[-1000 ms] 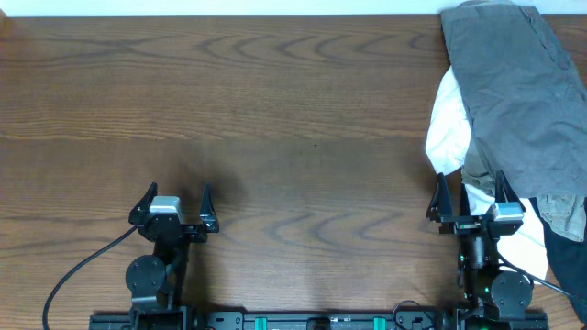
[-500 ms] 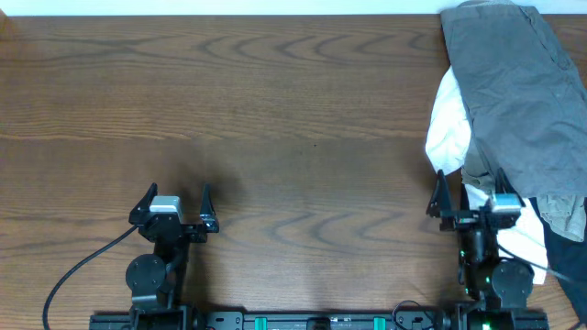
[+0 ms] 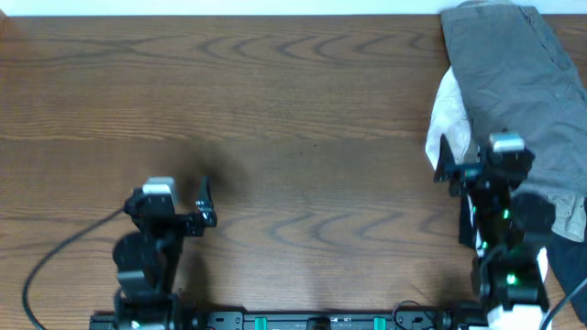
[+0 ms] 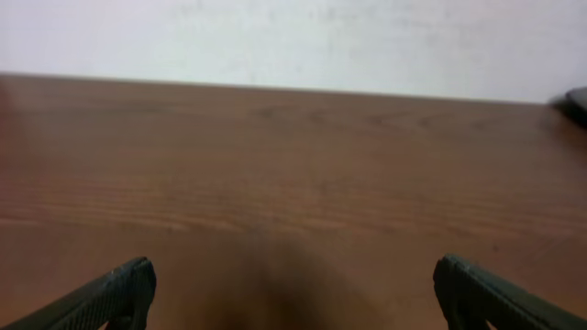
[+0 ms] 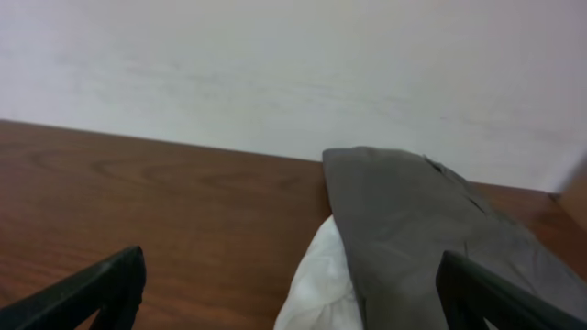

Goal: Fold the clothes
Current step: 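Reach the right gripper to the grey shorts on the clothes pile and grasp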

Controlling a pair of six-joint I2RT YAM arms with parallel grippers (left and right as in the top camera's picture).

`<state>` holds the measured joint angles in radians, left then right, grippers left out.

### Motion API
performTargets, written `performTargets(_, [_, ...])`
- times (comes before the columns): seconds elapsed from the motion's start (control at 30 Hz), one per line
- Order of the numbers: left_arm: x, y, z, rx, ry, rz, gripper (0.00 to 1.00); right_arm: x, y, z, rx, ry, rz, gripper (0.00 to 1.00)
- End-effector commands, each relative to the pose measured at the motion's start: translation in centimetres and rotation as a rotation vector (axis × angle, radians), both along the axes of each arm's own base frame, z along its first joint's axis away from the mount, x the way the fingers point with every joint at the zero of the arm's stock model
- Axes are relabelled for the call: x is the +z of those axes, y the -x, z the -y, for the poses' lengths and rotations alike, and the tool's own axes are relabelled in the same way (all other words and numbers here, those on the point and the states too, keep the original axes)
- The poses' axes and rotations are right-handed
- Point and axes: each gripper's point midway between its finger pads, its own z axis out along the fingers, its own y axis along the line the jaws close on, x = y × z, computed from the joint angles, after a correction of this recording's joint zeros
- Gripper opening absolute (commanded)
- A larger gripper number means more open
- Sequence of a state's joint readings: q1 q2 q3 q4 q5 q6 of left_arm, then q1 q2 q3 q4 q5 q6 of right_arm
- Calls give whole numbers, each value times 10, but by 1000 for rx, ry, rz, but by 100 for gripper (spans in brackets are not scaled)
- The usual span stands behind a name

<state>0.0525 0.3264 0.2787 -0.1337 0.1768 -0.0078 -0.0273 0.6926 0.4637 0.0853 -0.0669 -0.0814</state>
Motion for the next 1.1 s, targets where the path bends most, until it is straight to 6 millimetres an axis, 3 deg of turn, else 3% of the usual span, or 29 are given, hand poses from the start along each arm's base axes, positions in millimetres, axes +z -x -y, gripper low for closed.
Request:
performTargets(0.0, [33, -15, -1, 4, 20, -40, 98, 20, -19, -8, 50, 22, -10, 99])
performTargets(0.27, [92, -68, 18, -115, 84, -263, 98, 46, -63, -11, 72, 10, -177, 99])
performTargets(0.57, [111, -125, 22, -142, 149, -617, 98, 72, -116, 3, 53, -12, -411, 99])
performTargets(0.8, [106, -157, 37, -197, 174, -687, 98, 60, -167, 37, 1, -53, -565, 99])
performTargets(1.07, [76, -167, 38, -193, 186, -765, 98, 23, -224, 56, 24, -118, -547, 99])
